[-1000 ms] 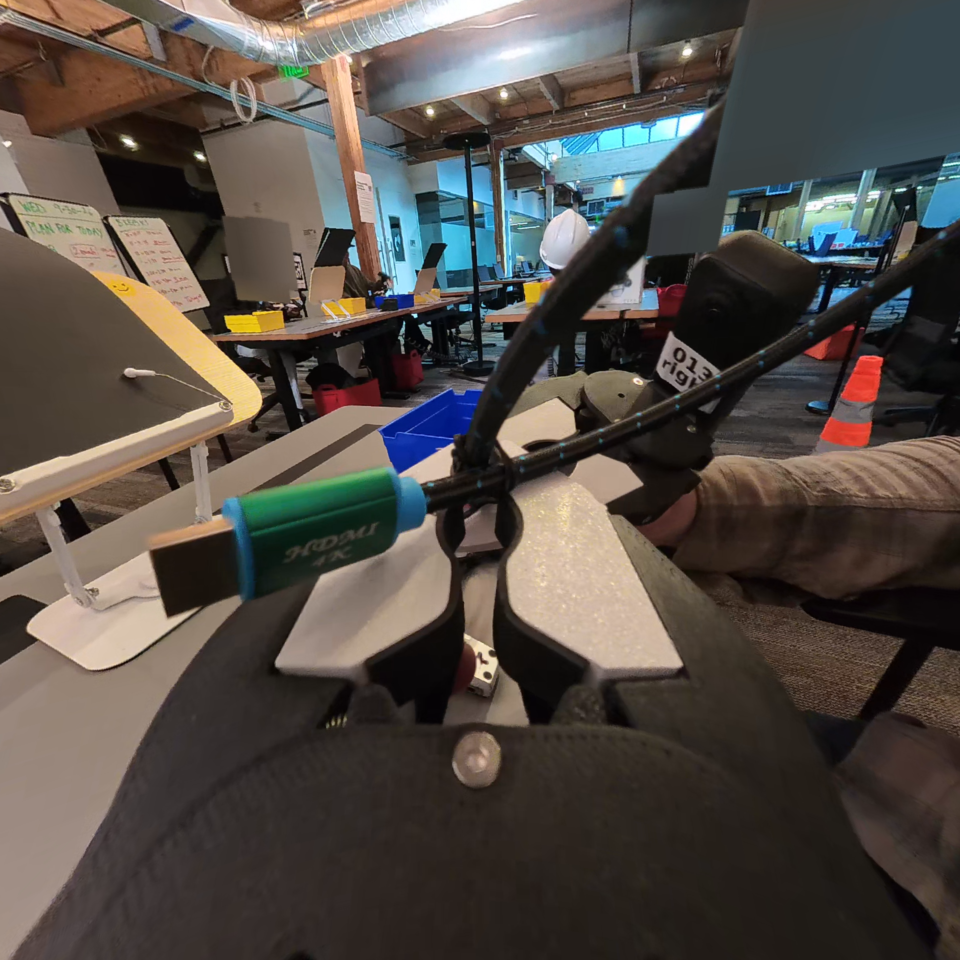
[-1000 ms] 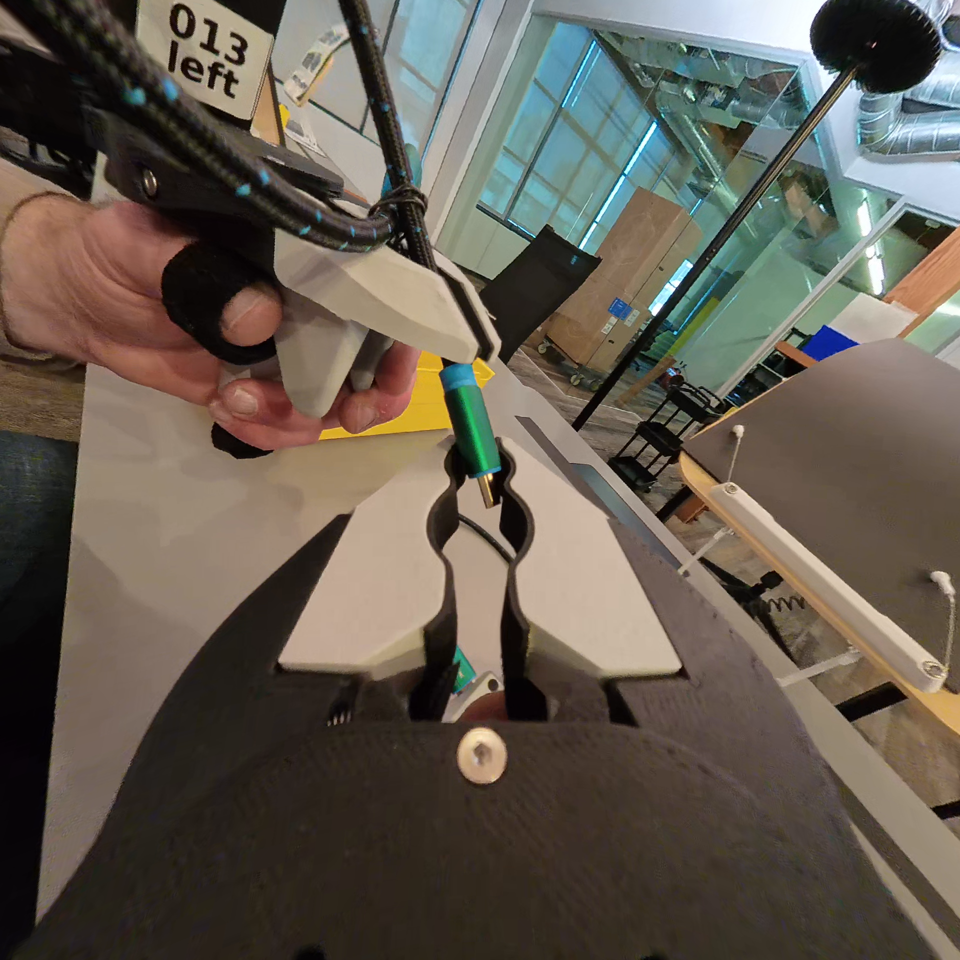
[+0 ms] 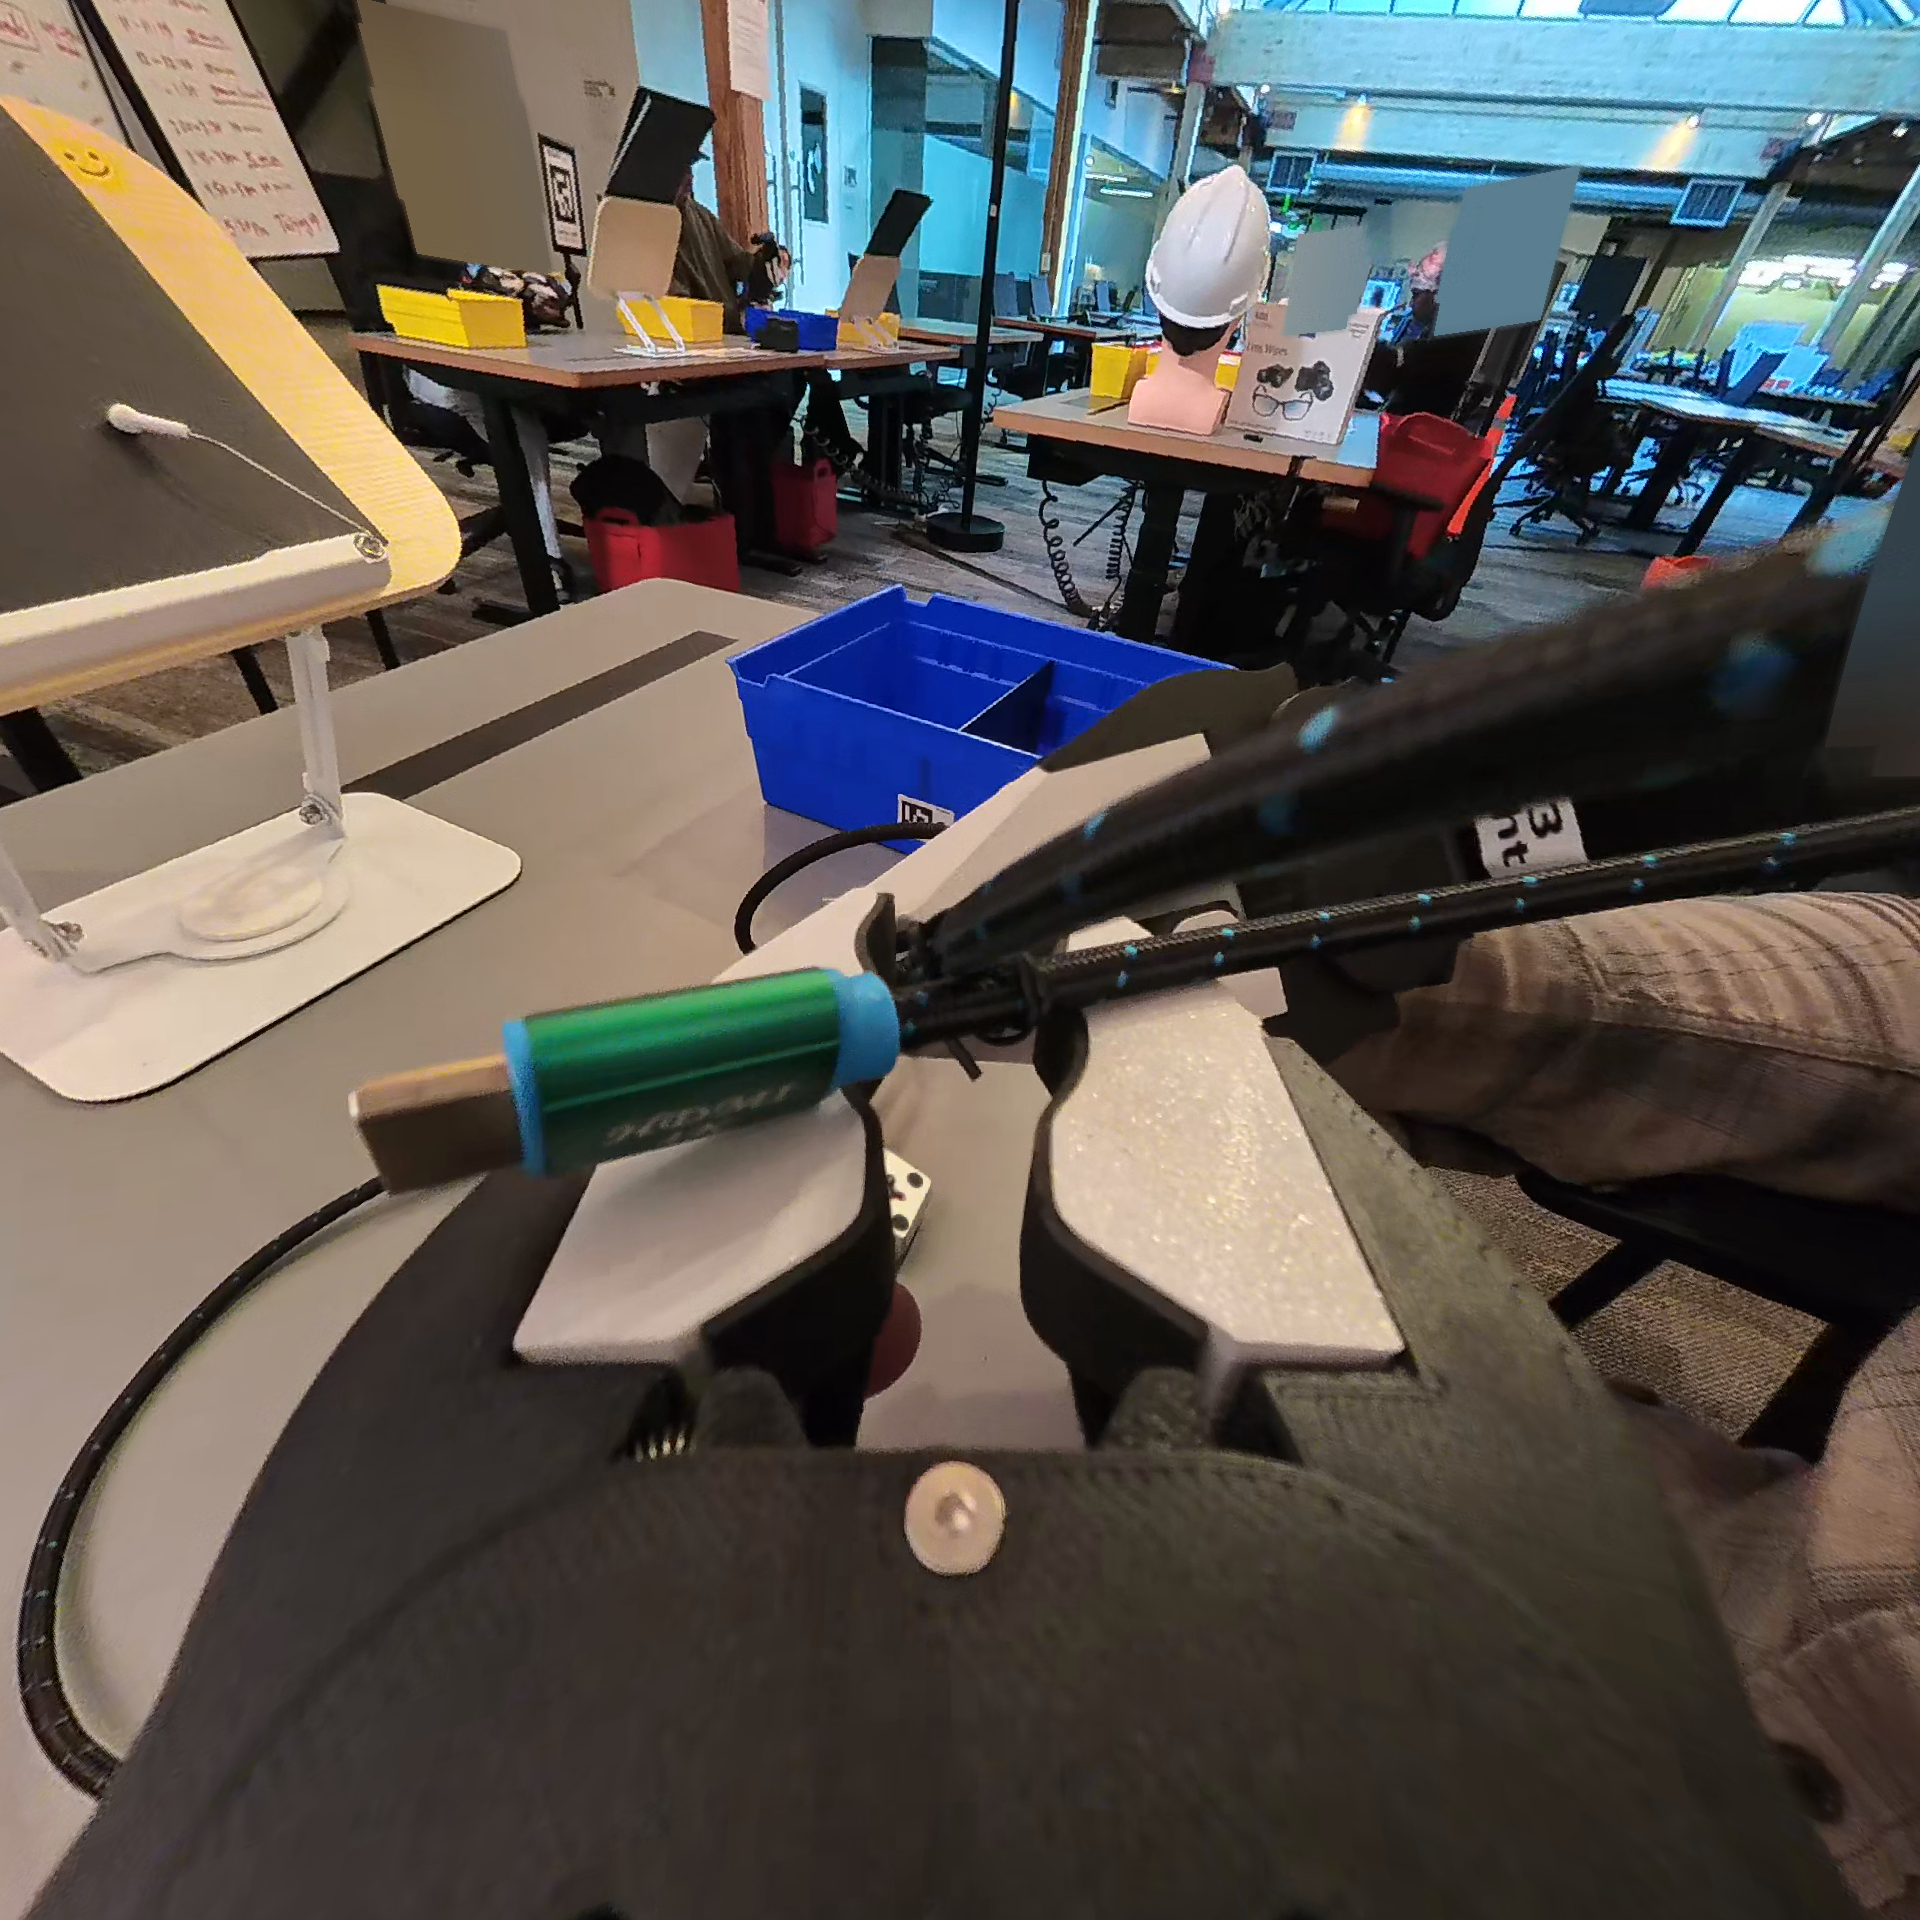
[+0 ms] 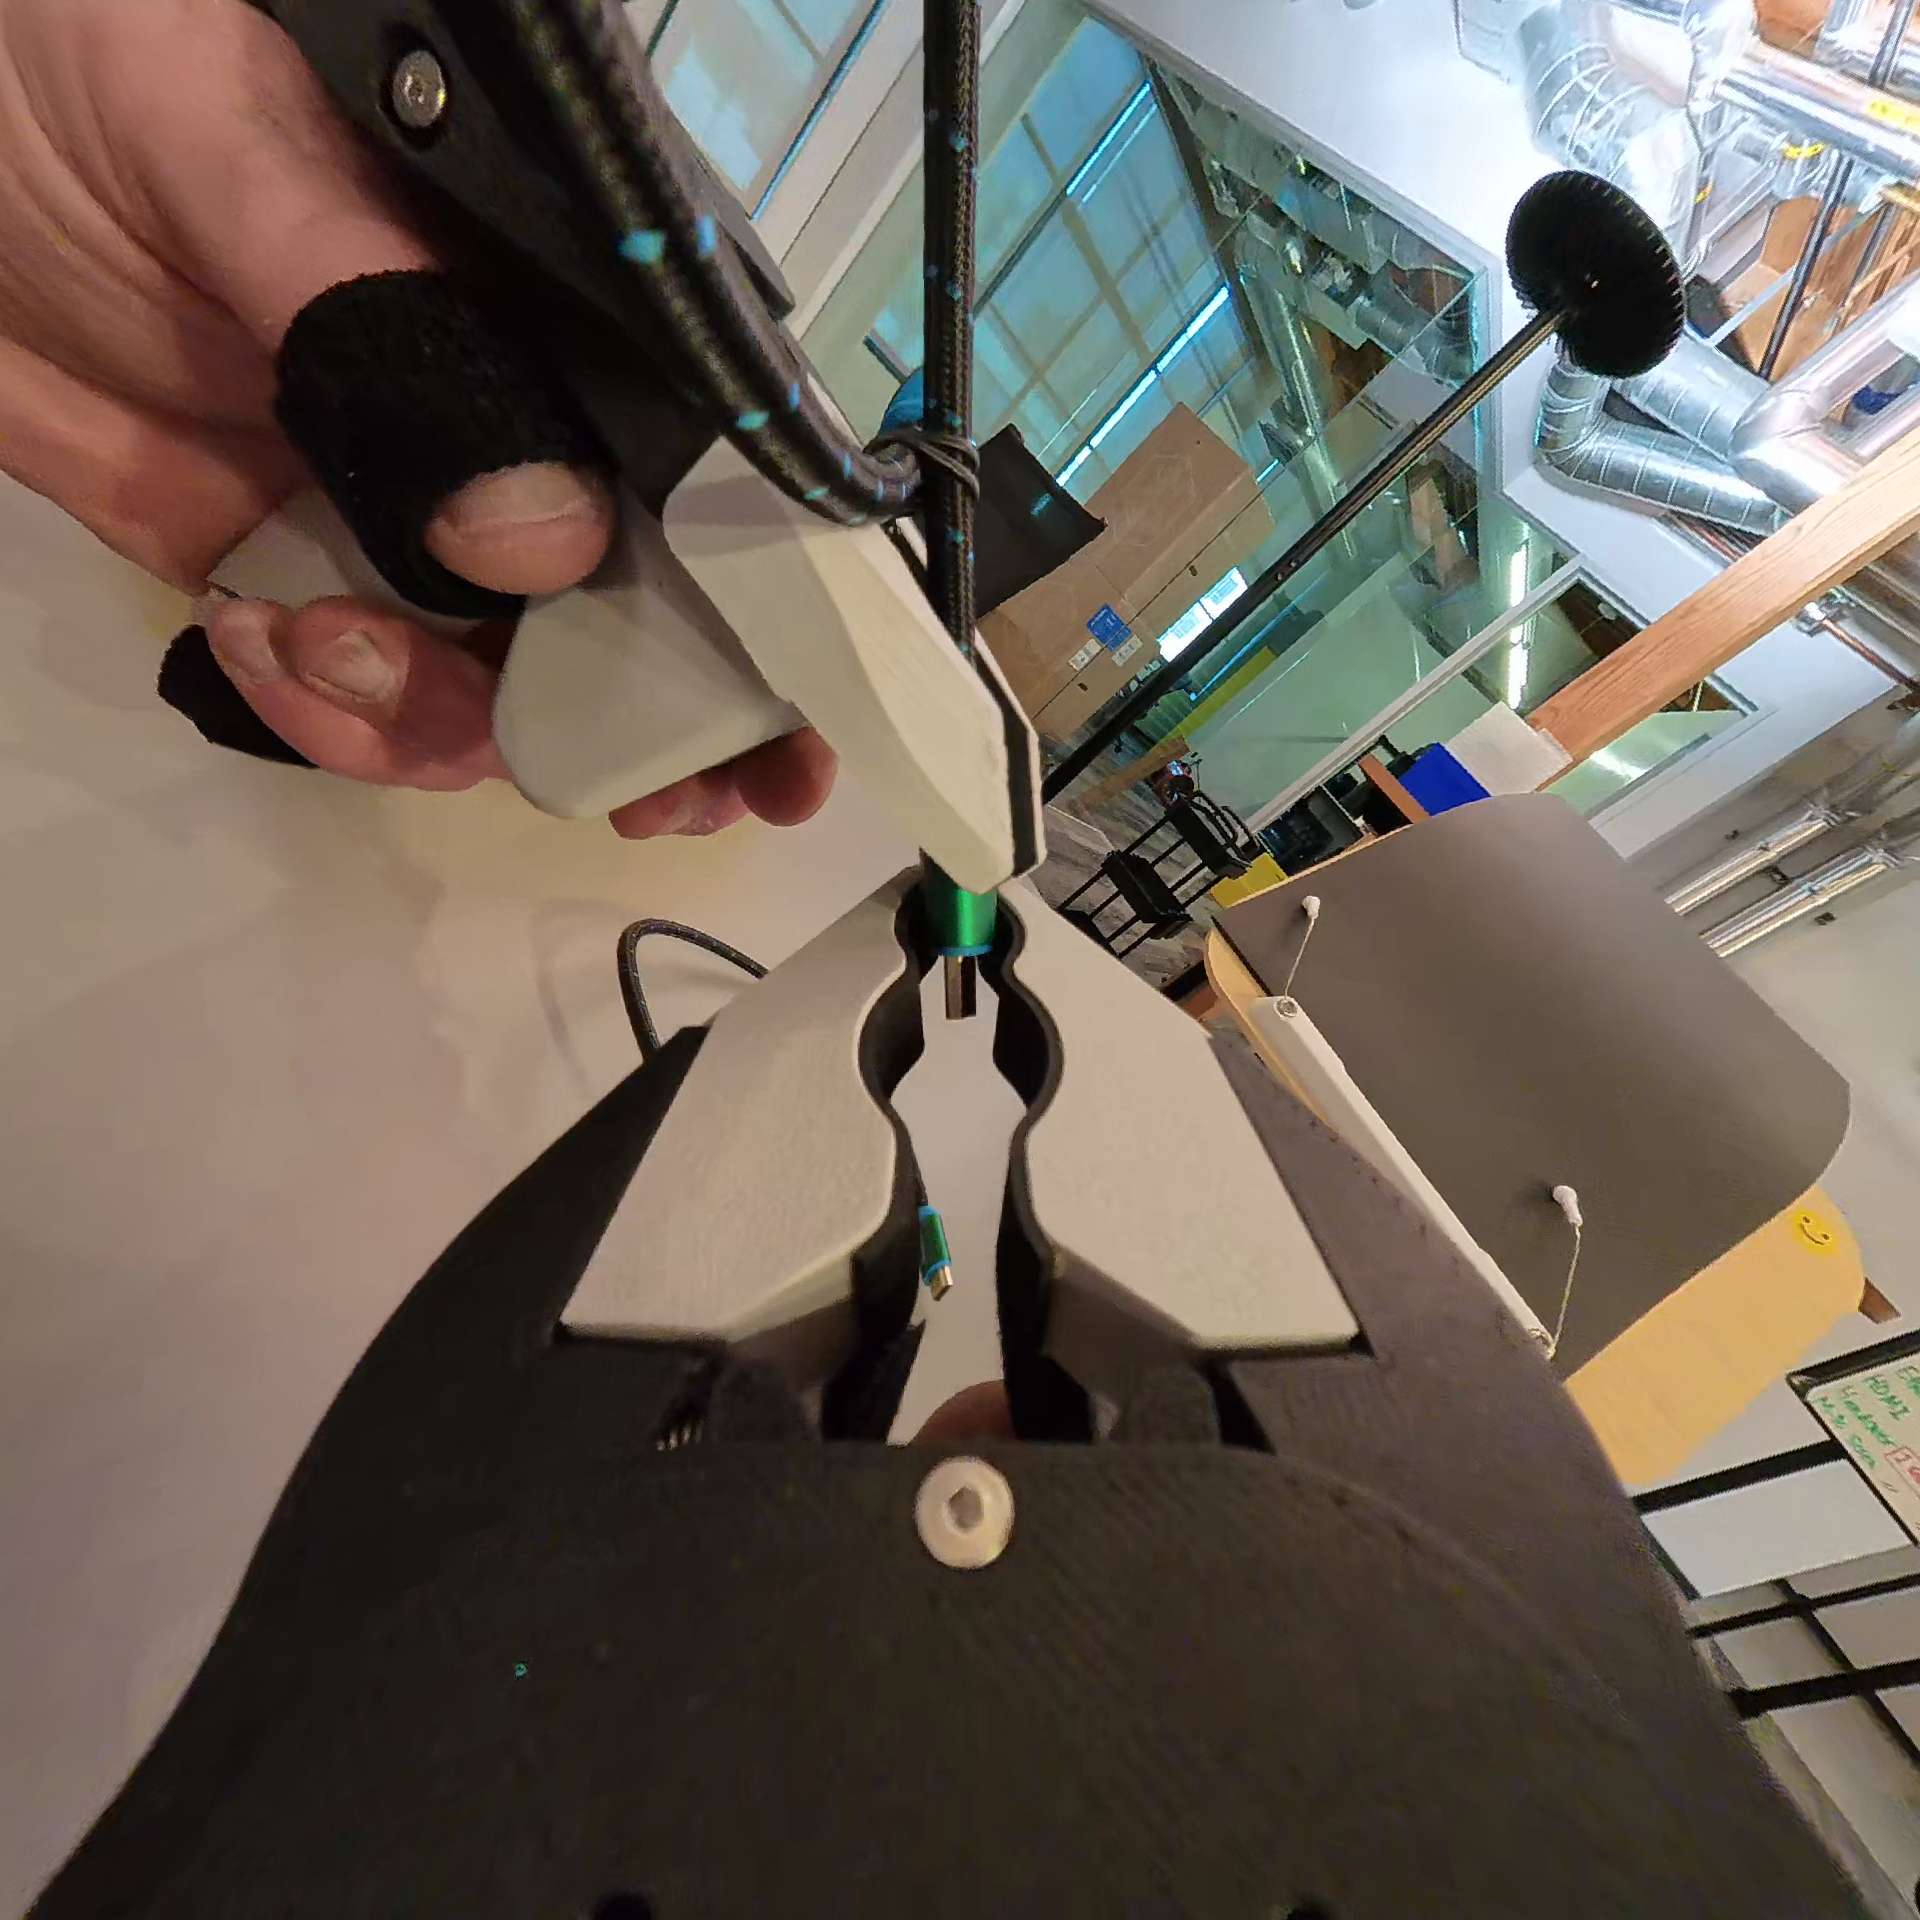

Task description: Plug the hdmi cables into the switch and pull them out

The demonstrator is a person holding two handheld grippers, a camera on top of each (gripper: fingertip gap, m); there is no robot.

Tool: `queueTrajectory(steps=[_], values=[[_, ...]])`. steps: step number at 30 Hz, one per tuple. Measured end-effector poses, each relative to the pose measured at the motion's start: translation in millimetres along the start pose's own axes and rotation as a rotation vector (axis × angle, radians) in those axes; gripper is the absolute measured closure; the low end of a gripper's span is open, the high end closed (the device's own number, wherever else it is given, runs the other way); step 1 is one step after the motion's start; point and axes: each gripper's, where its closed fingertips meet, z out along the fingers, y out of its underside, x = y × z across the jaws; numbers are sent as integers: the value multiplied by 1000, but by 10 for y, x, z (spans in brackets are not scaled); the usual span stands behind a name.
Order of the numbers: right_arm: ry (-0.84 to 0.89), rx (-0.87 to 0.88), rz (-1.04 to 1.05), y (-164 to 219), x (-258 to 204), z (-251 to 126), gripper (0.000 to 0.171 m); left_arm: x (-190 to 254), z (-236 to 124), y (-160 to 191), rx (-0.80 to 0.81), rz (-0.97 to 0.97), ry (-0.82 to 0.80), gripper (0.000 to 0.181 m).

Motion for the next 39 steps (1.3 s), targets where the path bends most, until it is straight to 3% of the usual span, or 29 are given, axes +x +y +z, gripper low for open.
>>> queueTrajectory(steps=[16, 20, 23, 39], values=[[21, -26, -46, 39, 9, 8, 167, -16, -2, 43, -58, -27, 5, 159], [23, -33, -48, 52, 13, 1, 167, 1, 6, 68, -91, -16, 6, 146], [26, -30, -49, 47, 11, -3, 167, 3, 6, 72, -113, 9, -9, 146], [58, -65, -115, 90, -26, 8, 168, -127, 2, 164, -150, -146, -39, 146]])
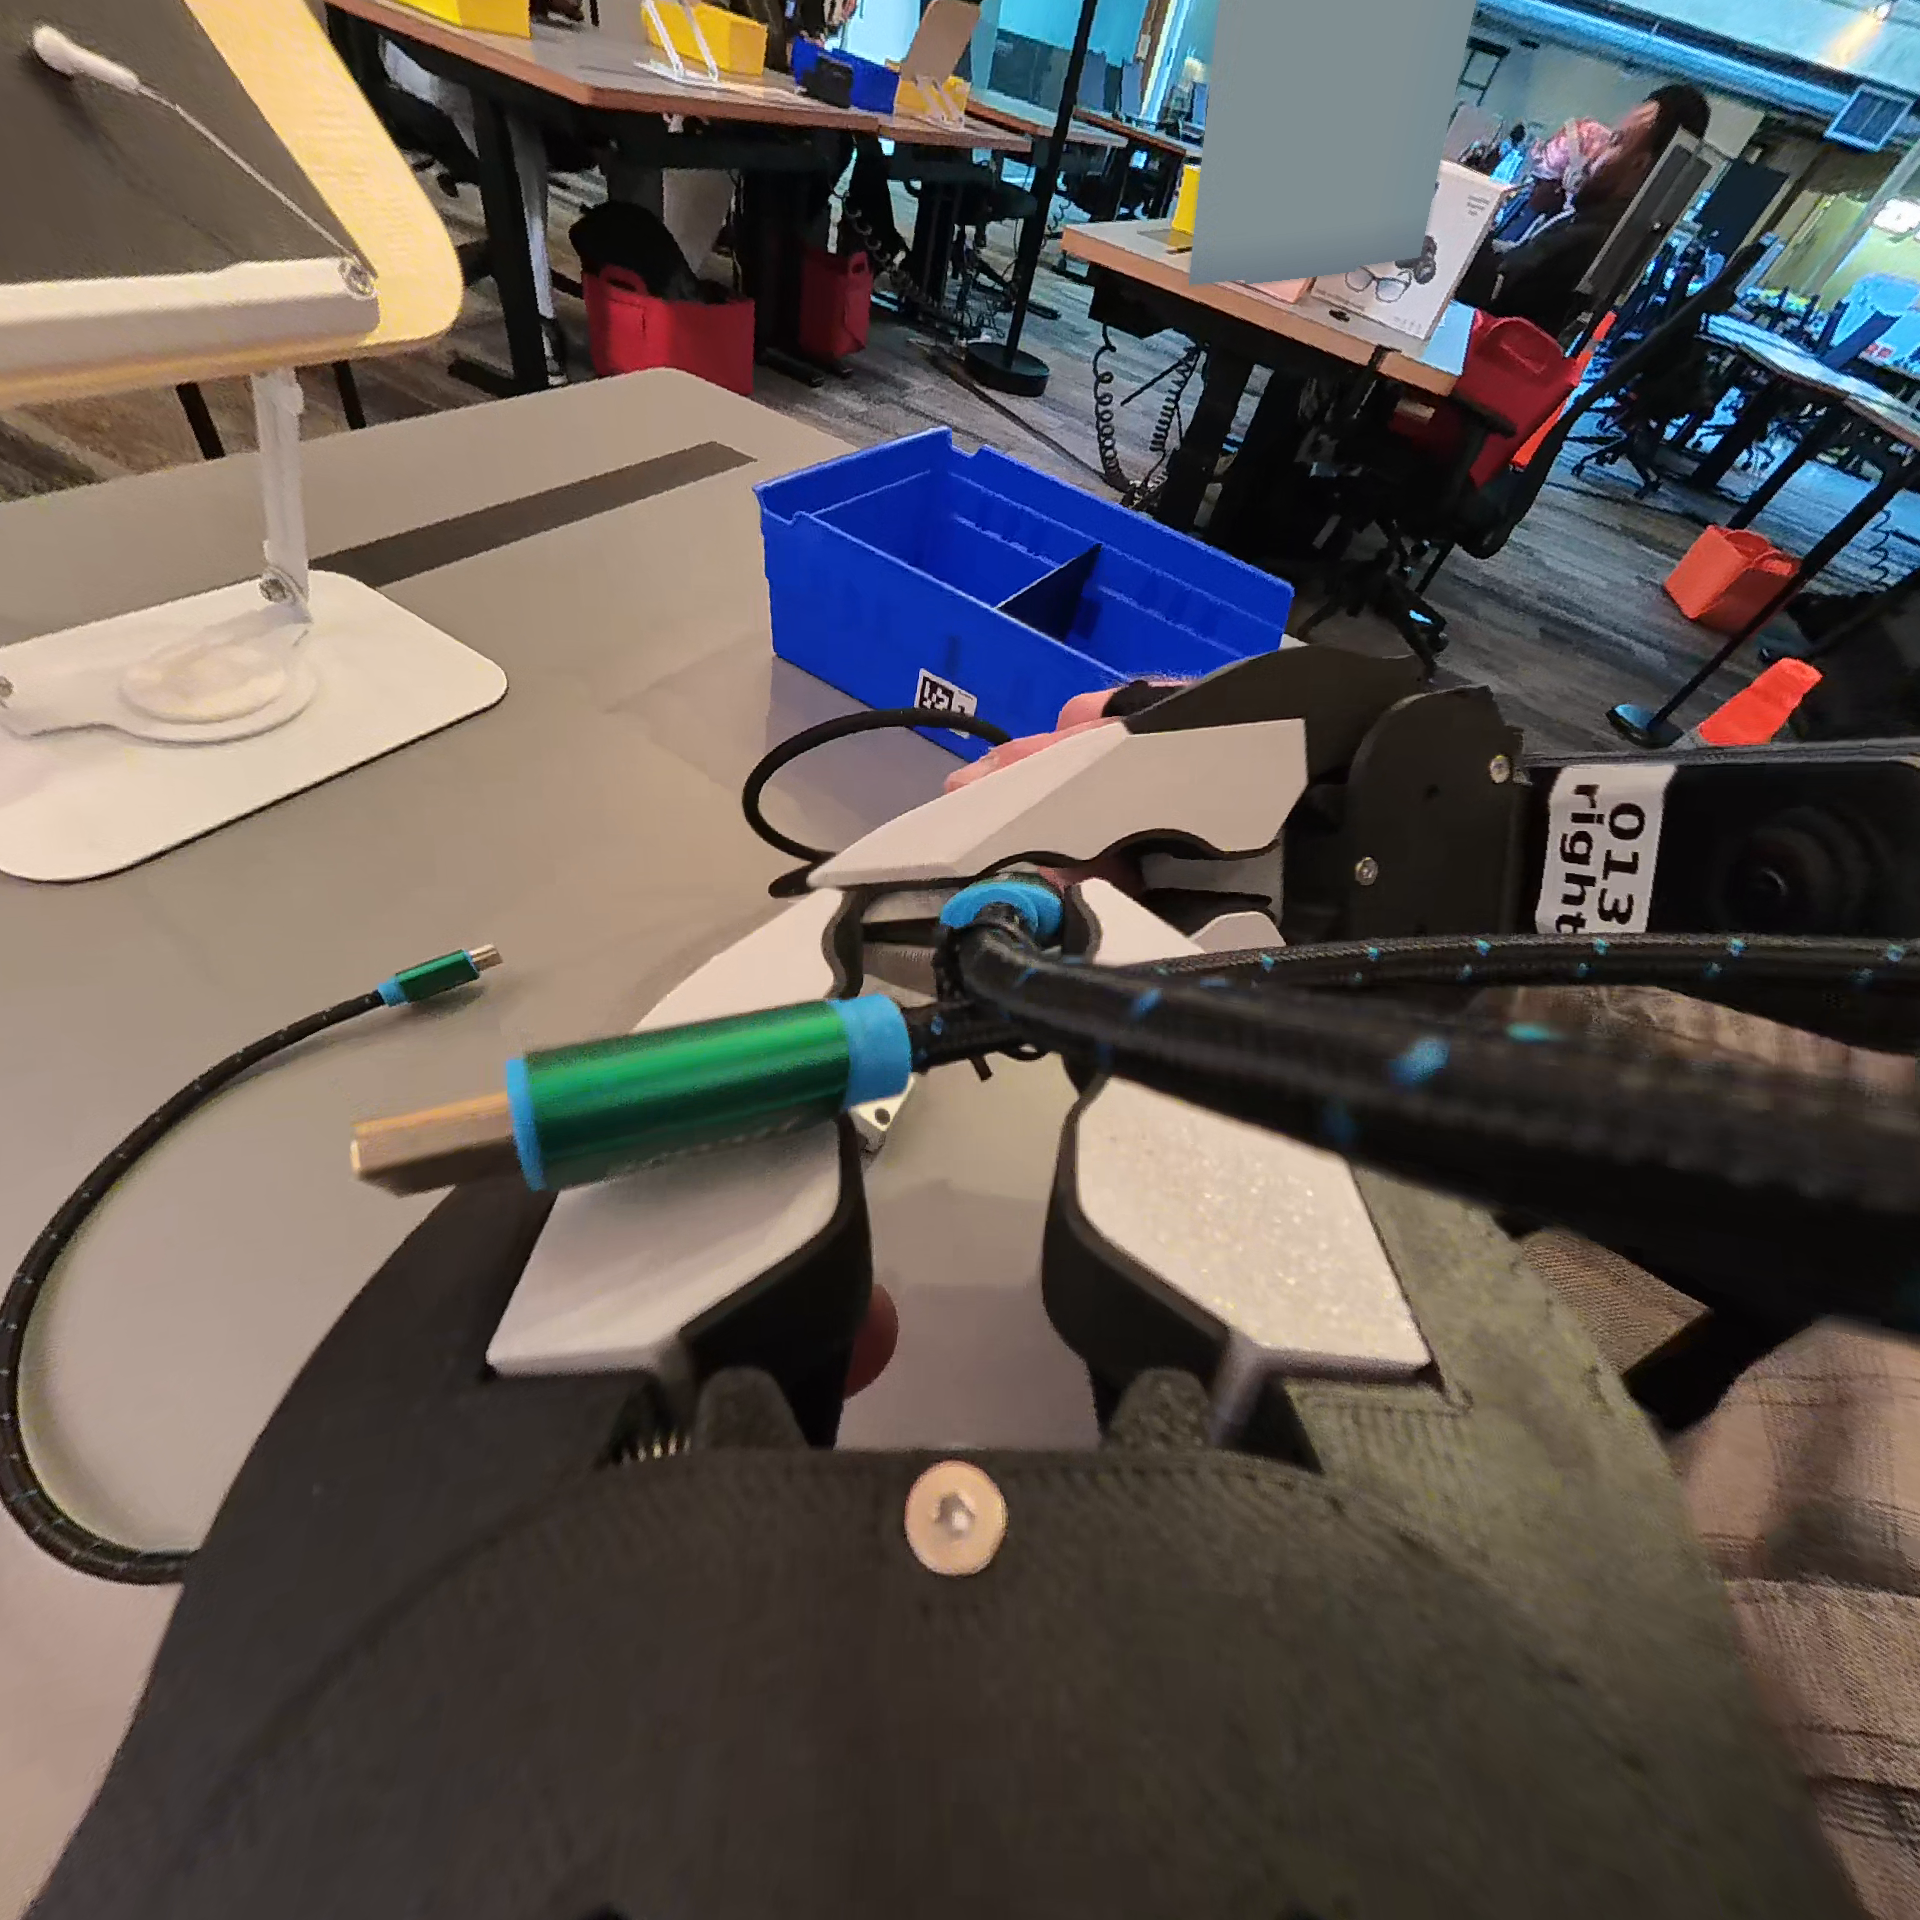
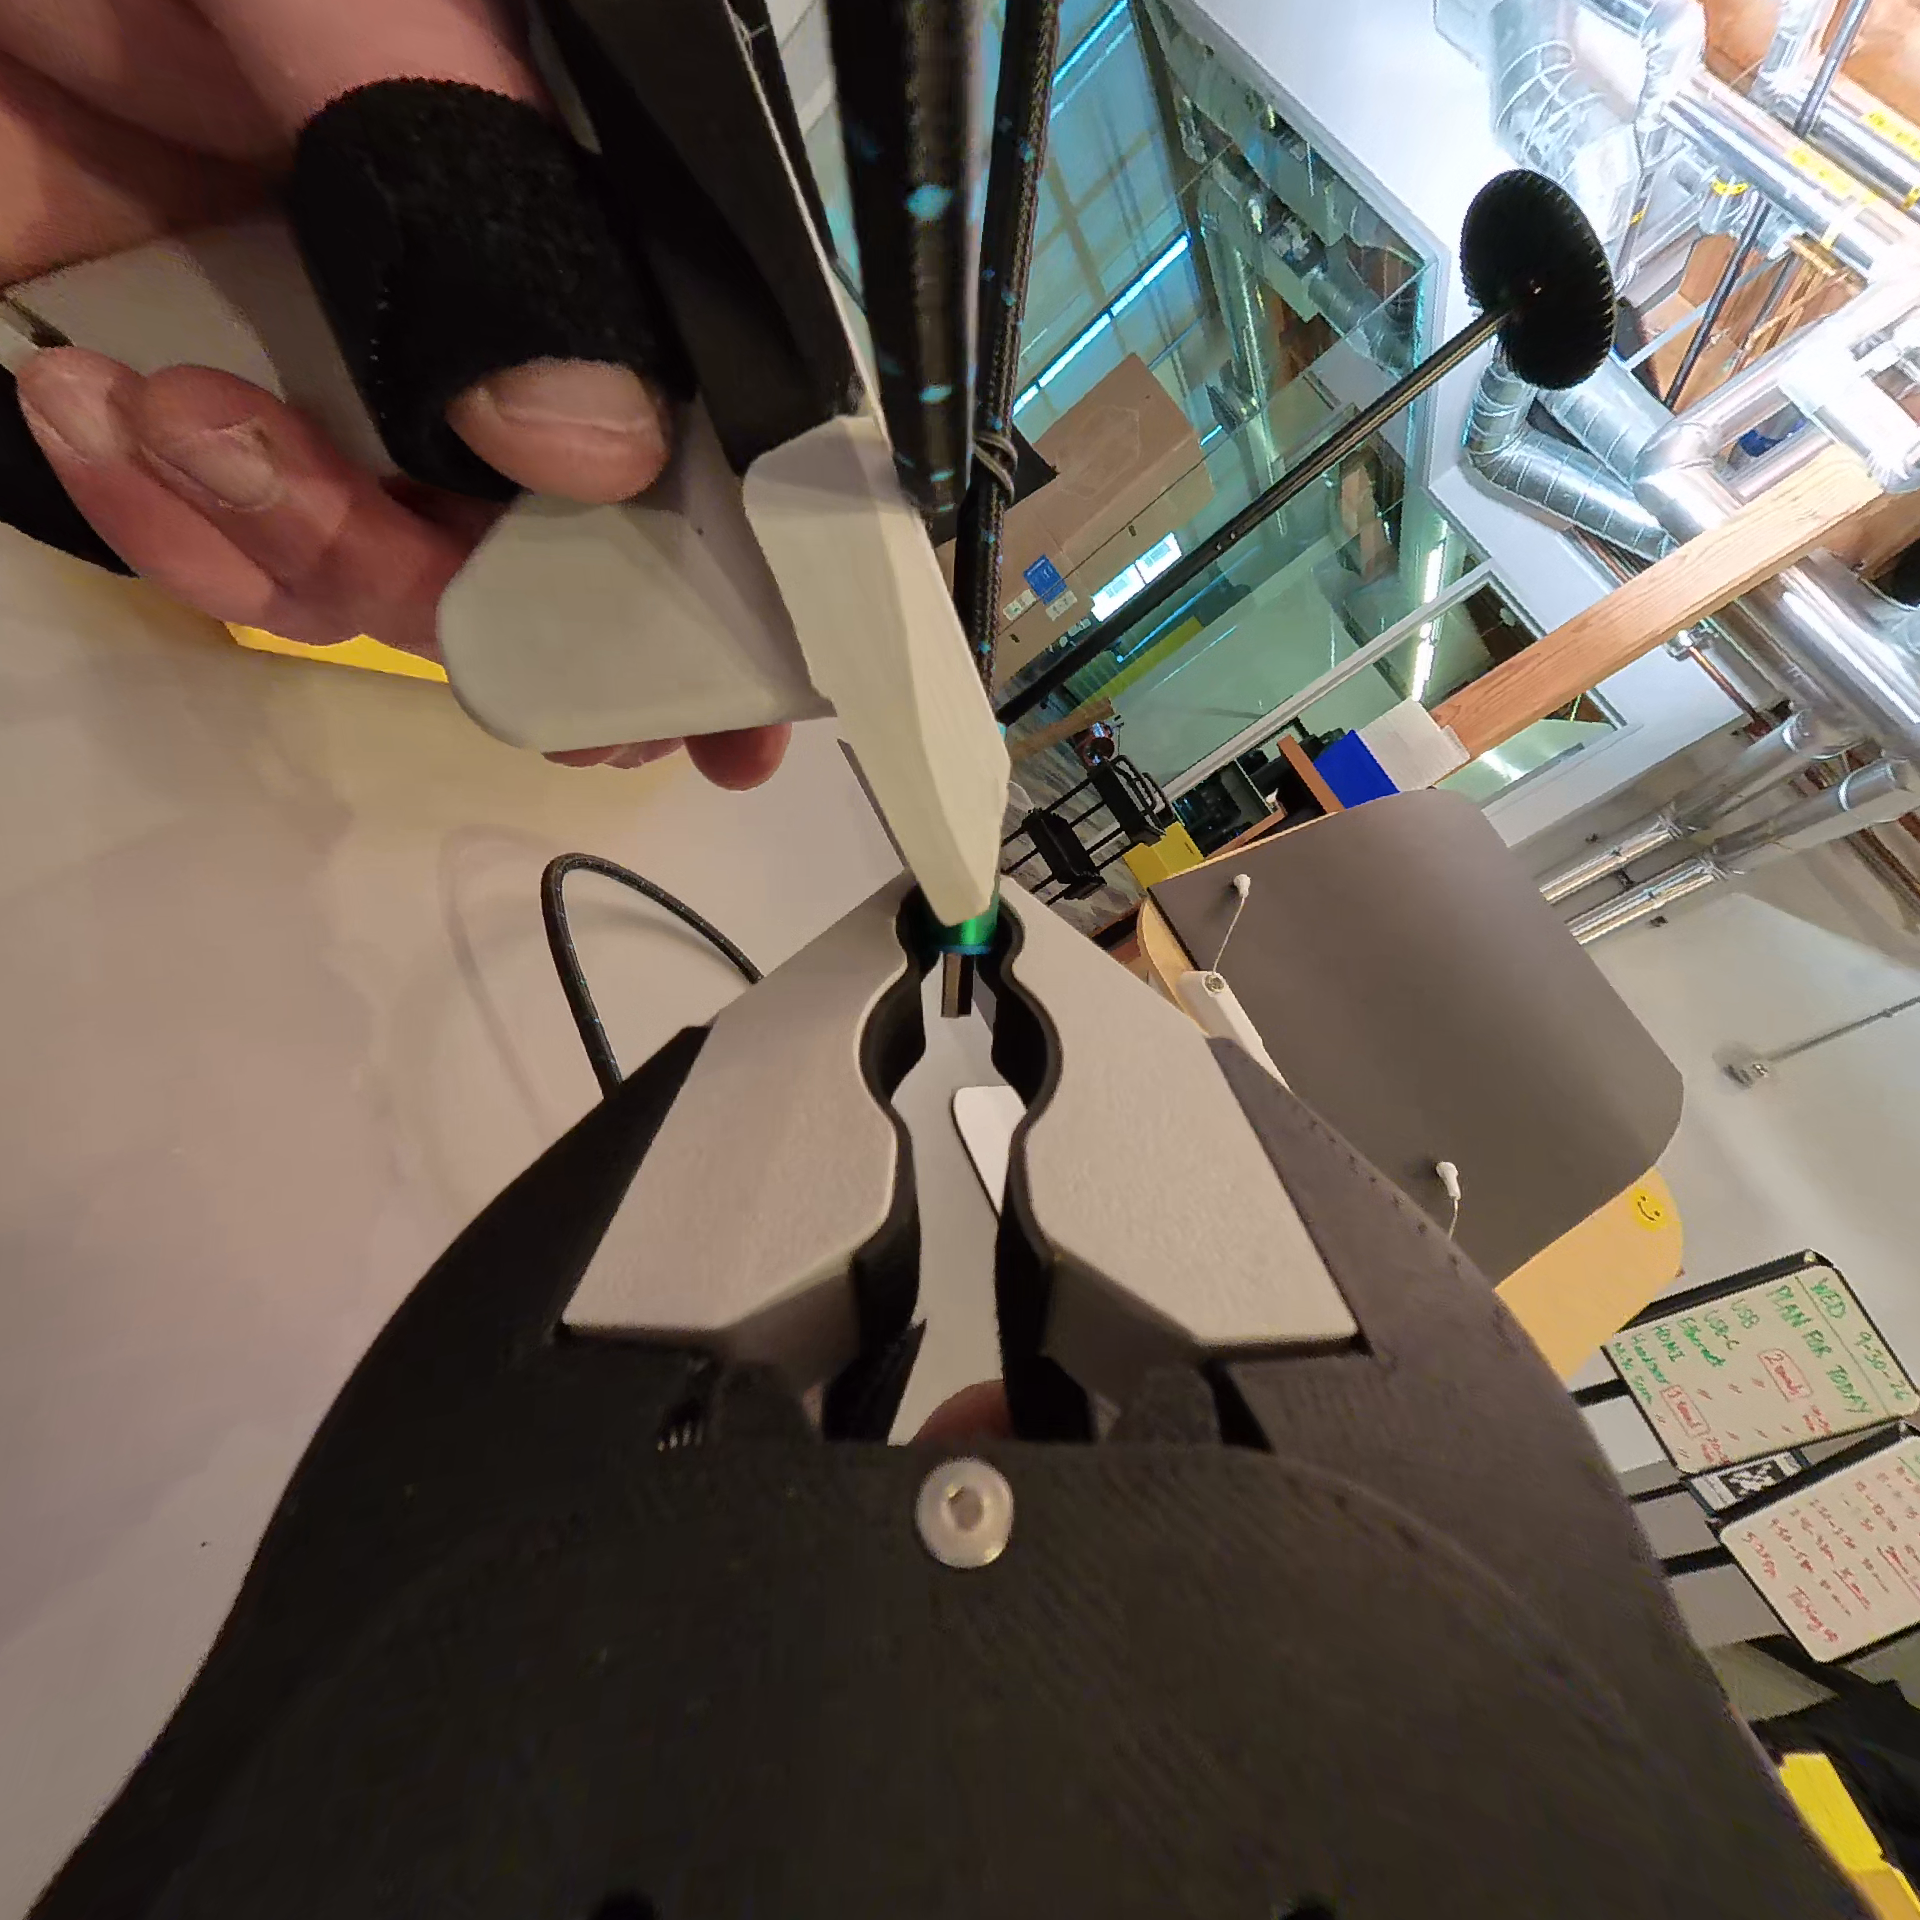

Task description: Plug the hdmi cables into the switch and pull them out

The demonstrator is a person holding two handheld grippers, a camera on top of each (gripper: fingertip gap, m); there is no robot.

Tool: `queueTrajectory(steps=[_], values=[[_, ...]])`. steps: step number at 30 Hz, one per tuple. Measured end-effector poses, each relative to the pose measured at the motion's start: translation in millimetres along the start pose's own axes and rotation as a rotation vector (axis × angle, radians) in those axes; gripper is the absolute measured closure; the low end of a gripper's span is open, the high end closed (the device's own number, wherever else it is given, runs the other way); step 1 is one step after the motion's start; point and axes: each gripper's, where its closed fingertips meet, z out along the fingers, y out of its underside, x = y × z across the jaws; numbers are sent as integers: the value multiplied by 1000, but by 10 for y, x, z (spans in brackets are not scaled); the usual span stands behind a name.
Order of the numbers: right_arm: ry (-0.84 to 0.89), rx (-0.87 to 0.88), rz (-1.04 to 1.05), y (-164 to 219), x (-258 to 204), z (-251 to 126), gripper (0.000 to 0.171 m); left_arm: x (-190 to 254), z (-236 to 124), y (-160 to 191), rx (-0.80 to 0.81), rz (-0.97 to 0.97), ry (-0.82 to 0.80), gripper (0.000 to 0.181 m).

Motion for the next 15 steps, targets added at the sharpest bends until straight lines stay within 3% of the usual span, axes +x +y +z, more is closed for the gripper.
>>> queueTrajectory(steps=[15], values=[[0, -55, -59, 98, -106, 38, 168, -105, 17, 98, -33, -39, -8, 146]])
